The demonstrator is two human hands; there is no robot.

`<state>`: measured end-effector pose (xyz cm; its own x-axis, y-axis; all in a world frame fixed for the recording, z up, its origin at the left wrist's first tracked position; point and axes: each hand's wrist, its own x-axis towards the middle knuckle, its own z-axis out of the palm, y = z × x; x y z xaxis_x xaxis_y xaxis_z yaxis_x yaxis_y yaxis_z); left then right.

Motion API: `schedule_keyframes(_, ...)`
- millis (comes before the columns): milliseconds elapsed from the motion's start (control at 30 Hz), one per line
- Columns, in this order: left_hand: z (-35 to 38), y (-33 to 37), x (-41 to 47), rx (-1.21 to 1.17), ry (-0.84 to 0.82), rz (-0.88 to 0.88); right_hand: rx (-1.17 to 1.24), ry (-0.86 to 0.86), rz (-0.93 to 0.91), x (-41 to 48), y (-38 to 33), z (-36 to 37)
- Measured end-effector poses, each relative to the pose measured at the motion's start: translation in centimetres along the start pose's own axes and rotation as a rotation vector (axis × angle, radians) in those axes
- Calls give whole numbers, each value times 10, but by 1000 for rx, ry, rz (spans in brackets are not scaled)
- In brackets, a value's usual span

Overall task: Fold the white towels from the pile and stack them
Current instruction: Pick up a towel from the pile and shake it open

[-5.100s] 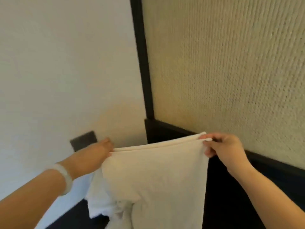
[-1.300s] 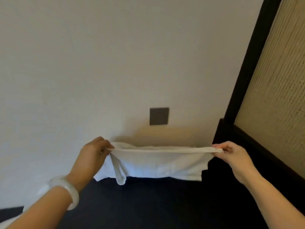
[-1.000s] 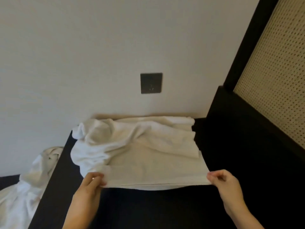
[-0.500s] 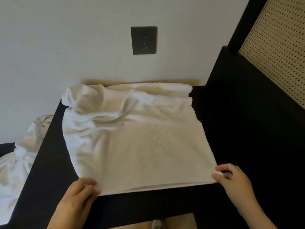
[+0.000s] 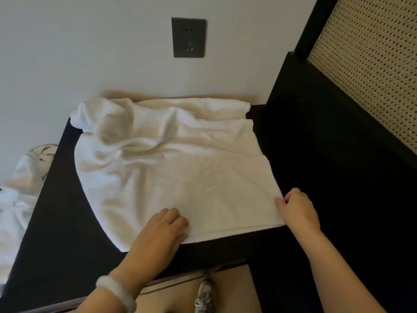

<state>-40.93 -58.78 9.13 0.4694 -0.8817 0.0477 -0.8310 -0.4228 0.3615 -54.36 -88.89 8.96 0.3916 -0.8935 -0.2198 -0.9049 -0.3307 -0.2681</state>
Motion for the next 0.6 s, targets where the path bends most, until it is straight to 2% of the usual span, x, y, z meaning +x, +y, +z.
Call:
schedule_keyframes(167, 7, -1, 0, 83, 28, 89, 27, -7, 40, -13, 10, 6)
schedule_keyframes(267, 11, 6, 4, 124, 1, 142, 10, 9, -13, -20, 13, 10)
schedule_keyframes(367, 10, 13, 9, 170, 0, 193, 93, 61, -103, -24, 19, 12)
schedule_keyframes(500, 1, 16, 8, 80, 68, 208, 275, 141, -151, -23, 36, 12)
schedule_keyframes(600, 2, 18, 1, 73, 5, 246, 210, 183, -174, -25, 47, 18)
